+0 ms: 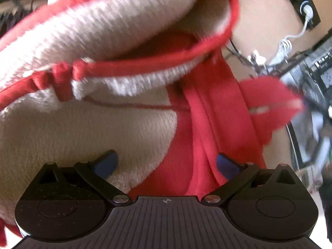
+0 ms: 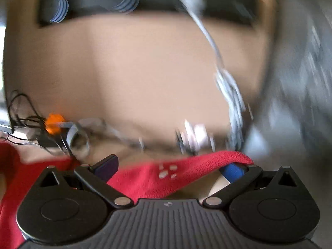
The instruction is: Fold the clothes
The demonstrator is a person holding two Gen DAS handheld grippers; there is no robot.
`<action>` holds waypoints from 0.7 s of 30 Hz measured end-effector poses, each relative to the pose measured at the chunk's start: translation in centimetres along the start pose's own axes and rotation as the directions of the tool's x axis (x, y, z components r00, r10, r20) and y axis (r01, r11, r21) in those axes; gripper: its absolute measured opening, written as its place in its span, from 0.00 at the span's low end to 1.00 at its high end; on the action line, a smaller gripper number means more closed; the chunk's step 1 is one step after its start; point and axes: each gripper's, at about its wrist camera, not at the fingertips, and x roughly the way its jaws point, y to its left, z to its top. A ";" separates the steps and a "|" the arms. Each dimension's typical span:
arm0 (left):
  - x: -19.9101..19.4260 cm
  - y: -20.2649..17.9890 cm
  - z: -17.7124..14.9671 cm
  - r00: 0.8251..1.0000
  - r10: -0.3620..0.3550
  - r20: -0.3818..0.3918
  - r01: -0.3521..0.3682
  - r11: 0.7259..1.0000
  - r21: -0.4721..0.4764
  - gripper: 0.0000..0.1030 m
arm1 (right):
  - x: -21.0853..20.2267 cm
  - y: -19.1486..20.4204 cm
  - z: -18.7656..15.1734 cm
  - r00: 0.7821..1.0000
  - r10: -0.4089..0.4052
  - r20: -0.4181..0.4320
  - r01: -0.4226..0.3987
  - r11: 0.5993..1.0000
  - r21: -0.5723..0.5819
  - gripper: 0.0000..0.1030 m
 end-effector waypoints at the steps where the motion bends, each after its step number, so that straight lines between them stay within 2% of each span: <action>1: -0.3 -0.5 -1.2 1.000 -0.010 -0.020 0.010 1.000 -0.023 1.00 | 0.2 0.8 1.3 1.000 0.001 0.032 0.000 0.999 -0.048 1.00; 3: -0.4 -2.4 -4.2 0.997 -0.049 -0.060 0.046 0.997 -0.056 1.00 | 0.1 3.0 4.0 0.994 0.024 0.108 -0.009 0.990 -0.137 1.00; 5: 0.4 -5.2 -7.3 0.989 -0.112 -0.093 0.108 0.993 -0.044 1.00 | -0.8 6.3 6.7 0.977 0.075 0.200 -0.030 0.975 -0.220 1.00; 7: 1.9 -8.5 -9.3 0.975 -0.187 -0.117 0.187 0.982 -0.003 1.00 | -2.4 9.4 8.8 0.948 0.140 0.286 -0.050 0.952 -0.301 1.00; 10: 3.0 -12.3 -10.1 0.961 -0.246 -0.128 0.253 0.967 0.039 1.00 | -4.2 12.3 10.1 0.908 0.270 0.319 -0.110 0.891 -0.441 1.00; 12: 2.1 -13.6 -10.0 0.956 -0.274 -0.104 0.283 0.955 0.082 1.00 | -4.0 13.2 9.7 0.928 0.323 0.185 -0.188 0.836 -0.516 1.00; 14: 0.7 -13.5 -9.5 0.959 -0.277 -0.062 0.282 0.951 0.129 1.00 | -3.8 12.5 8.1 0.932 0.350 0.096 -0.264 0.836 -0.481 1.00; 18: -0.5 -10.2 -8.2 0.987 -0.155 0.030 0.148 0.975 0.167 1.00 | -4.6 9.6 2.6 0.963 0.268 0.023 -0.243 0.904 -0.351 1.00; 21: 0.0 -6.5 -7.3 0.996 -0.067 0.058 0.059 0.989 0.136 1.00 | -5.8 8.4 -3.2 0.964 0.251 -0.088 -0.265 0.929 -0.260 1.00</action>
